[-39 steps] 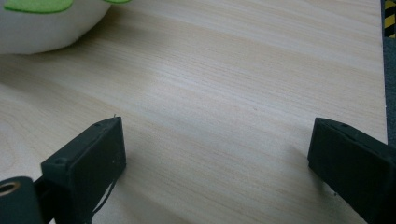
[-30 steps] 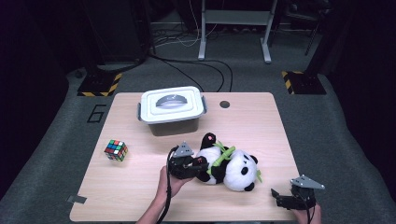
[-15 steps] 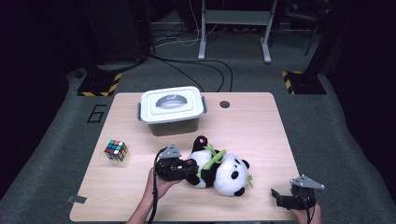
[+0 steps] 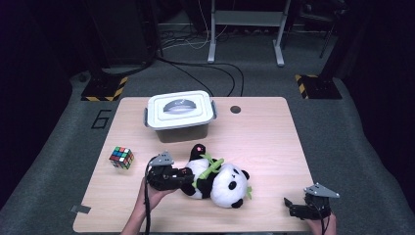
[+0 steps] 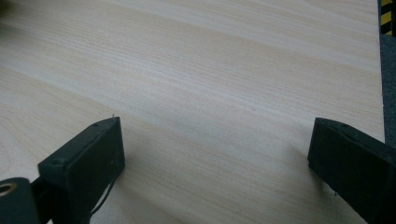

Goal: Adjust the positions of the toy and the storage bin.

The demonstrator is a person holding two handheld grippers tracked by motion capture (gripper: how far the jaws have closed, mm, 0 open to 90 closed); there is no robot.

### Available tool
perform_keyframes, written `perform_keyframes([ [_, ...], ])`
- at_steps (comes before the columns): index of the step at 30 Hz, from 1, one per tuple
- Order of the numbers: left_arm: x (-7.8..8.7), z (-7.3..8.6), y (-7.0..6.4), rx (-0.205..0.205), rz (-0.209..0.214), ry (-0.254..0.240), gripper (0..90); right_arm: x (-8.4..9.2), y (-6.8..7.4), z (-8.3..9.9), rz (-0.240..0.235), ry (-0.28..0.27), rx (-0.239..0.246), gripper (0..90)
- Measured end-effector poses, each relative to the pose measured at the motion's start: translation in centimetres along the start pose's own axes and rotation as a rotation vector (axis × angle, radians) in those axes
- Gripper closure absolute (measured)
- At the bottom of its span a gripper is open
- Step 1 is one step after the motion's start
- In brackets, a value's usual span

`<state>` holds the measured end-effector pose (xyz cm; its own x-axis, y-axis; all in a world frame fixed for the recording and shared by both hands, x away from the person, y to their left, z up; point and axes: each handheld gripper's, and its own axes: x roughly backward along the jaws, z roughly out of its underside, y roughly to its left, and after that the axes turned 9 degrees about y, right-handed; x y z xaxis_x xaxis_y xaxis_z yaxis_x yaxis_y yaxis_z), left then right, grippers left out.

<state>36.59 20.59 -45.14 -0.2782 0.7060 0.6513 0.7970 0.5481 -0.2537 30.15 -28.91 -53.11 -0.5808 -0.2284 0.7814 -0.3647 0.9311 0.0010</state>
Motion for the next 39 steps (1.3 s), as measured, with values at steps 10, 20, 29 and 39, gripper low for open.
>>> perform_keyframes([
  [10, 1.9, 1.2, 1.3, 0.018, 0.006, 0.004, 65.4, 0.2, -0.1, -0.5, -0.002, -0.034, -0.074, 1.5],
  [20, 3.6, 2.1, 2.4, 0.042, -0.02, 0.003, 65.3, -1.2, 2.0, -3.1, -0.022, -0.029, -0.027, 1.6],
  [29, 5.3, 2.9, 3.6, 0.075, -0.04, -0.001, 65.0, -3.2, 4.1, -5.6, -0.031, -0.011, 0.024, 2.0],
  [39, 7.3, 4.2, 4.9, 0.12, -0.079, -0.022, 64.5, -4.4, 4.7, -6.6, -0.017, 0.0, 0.043, 2.1],
])
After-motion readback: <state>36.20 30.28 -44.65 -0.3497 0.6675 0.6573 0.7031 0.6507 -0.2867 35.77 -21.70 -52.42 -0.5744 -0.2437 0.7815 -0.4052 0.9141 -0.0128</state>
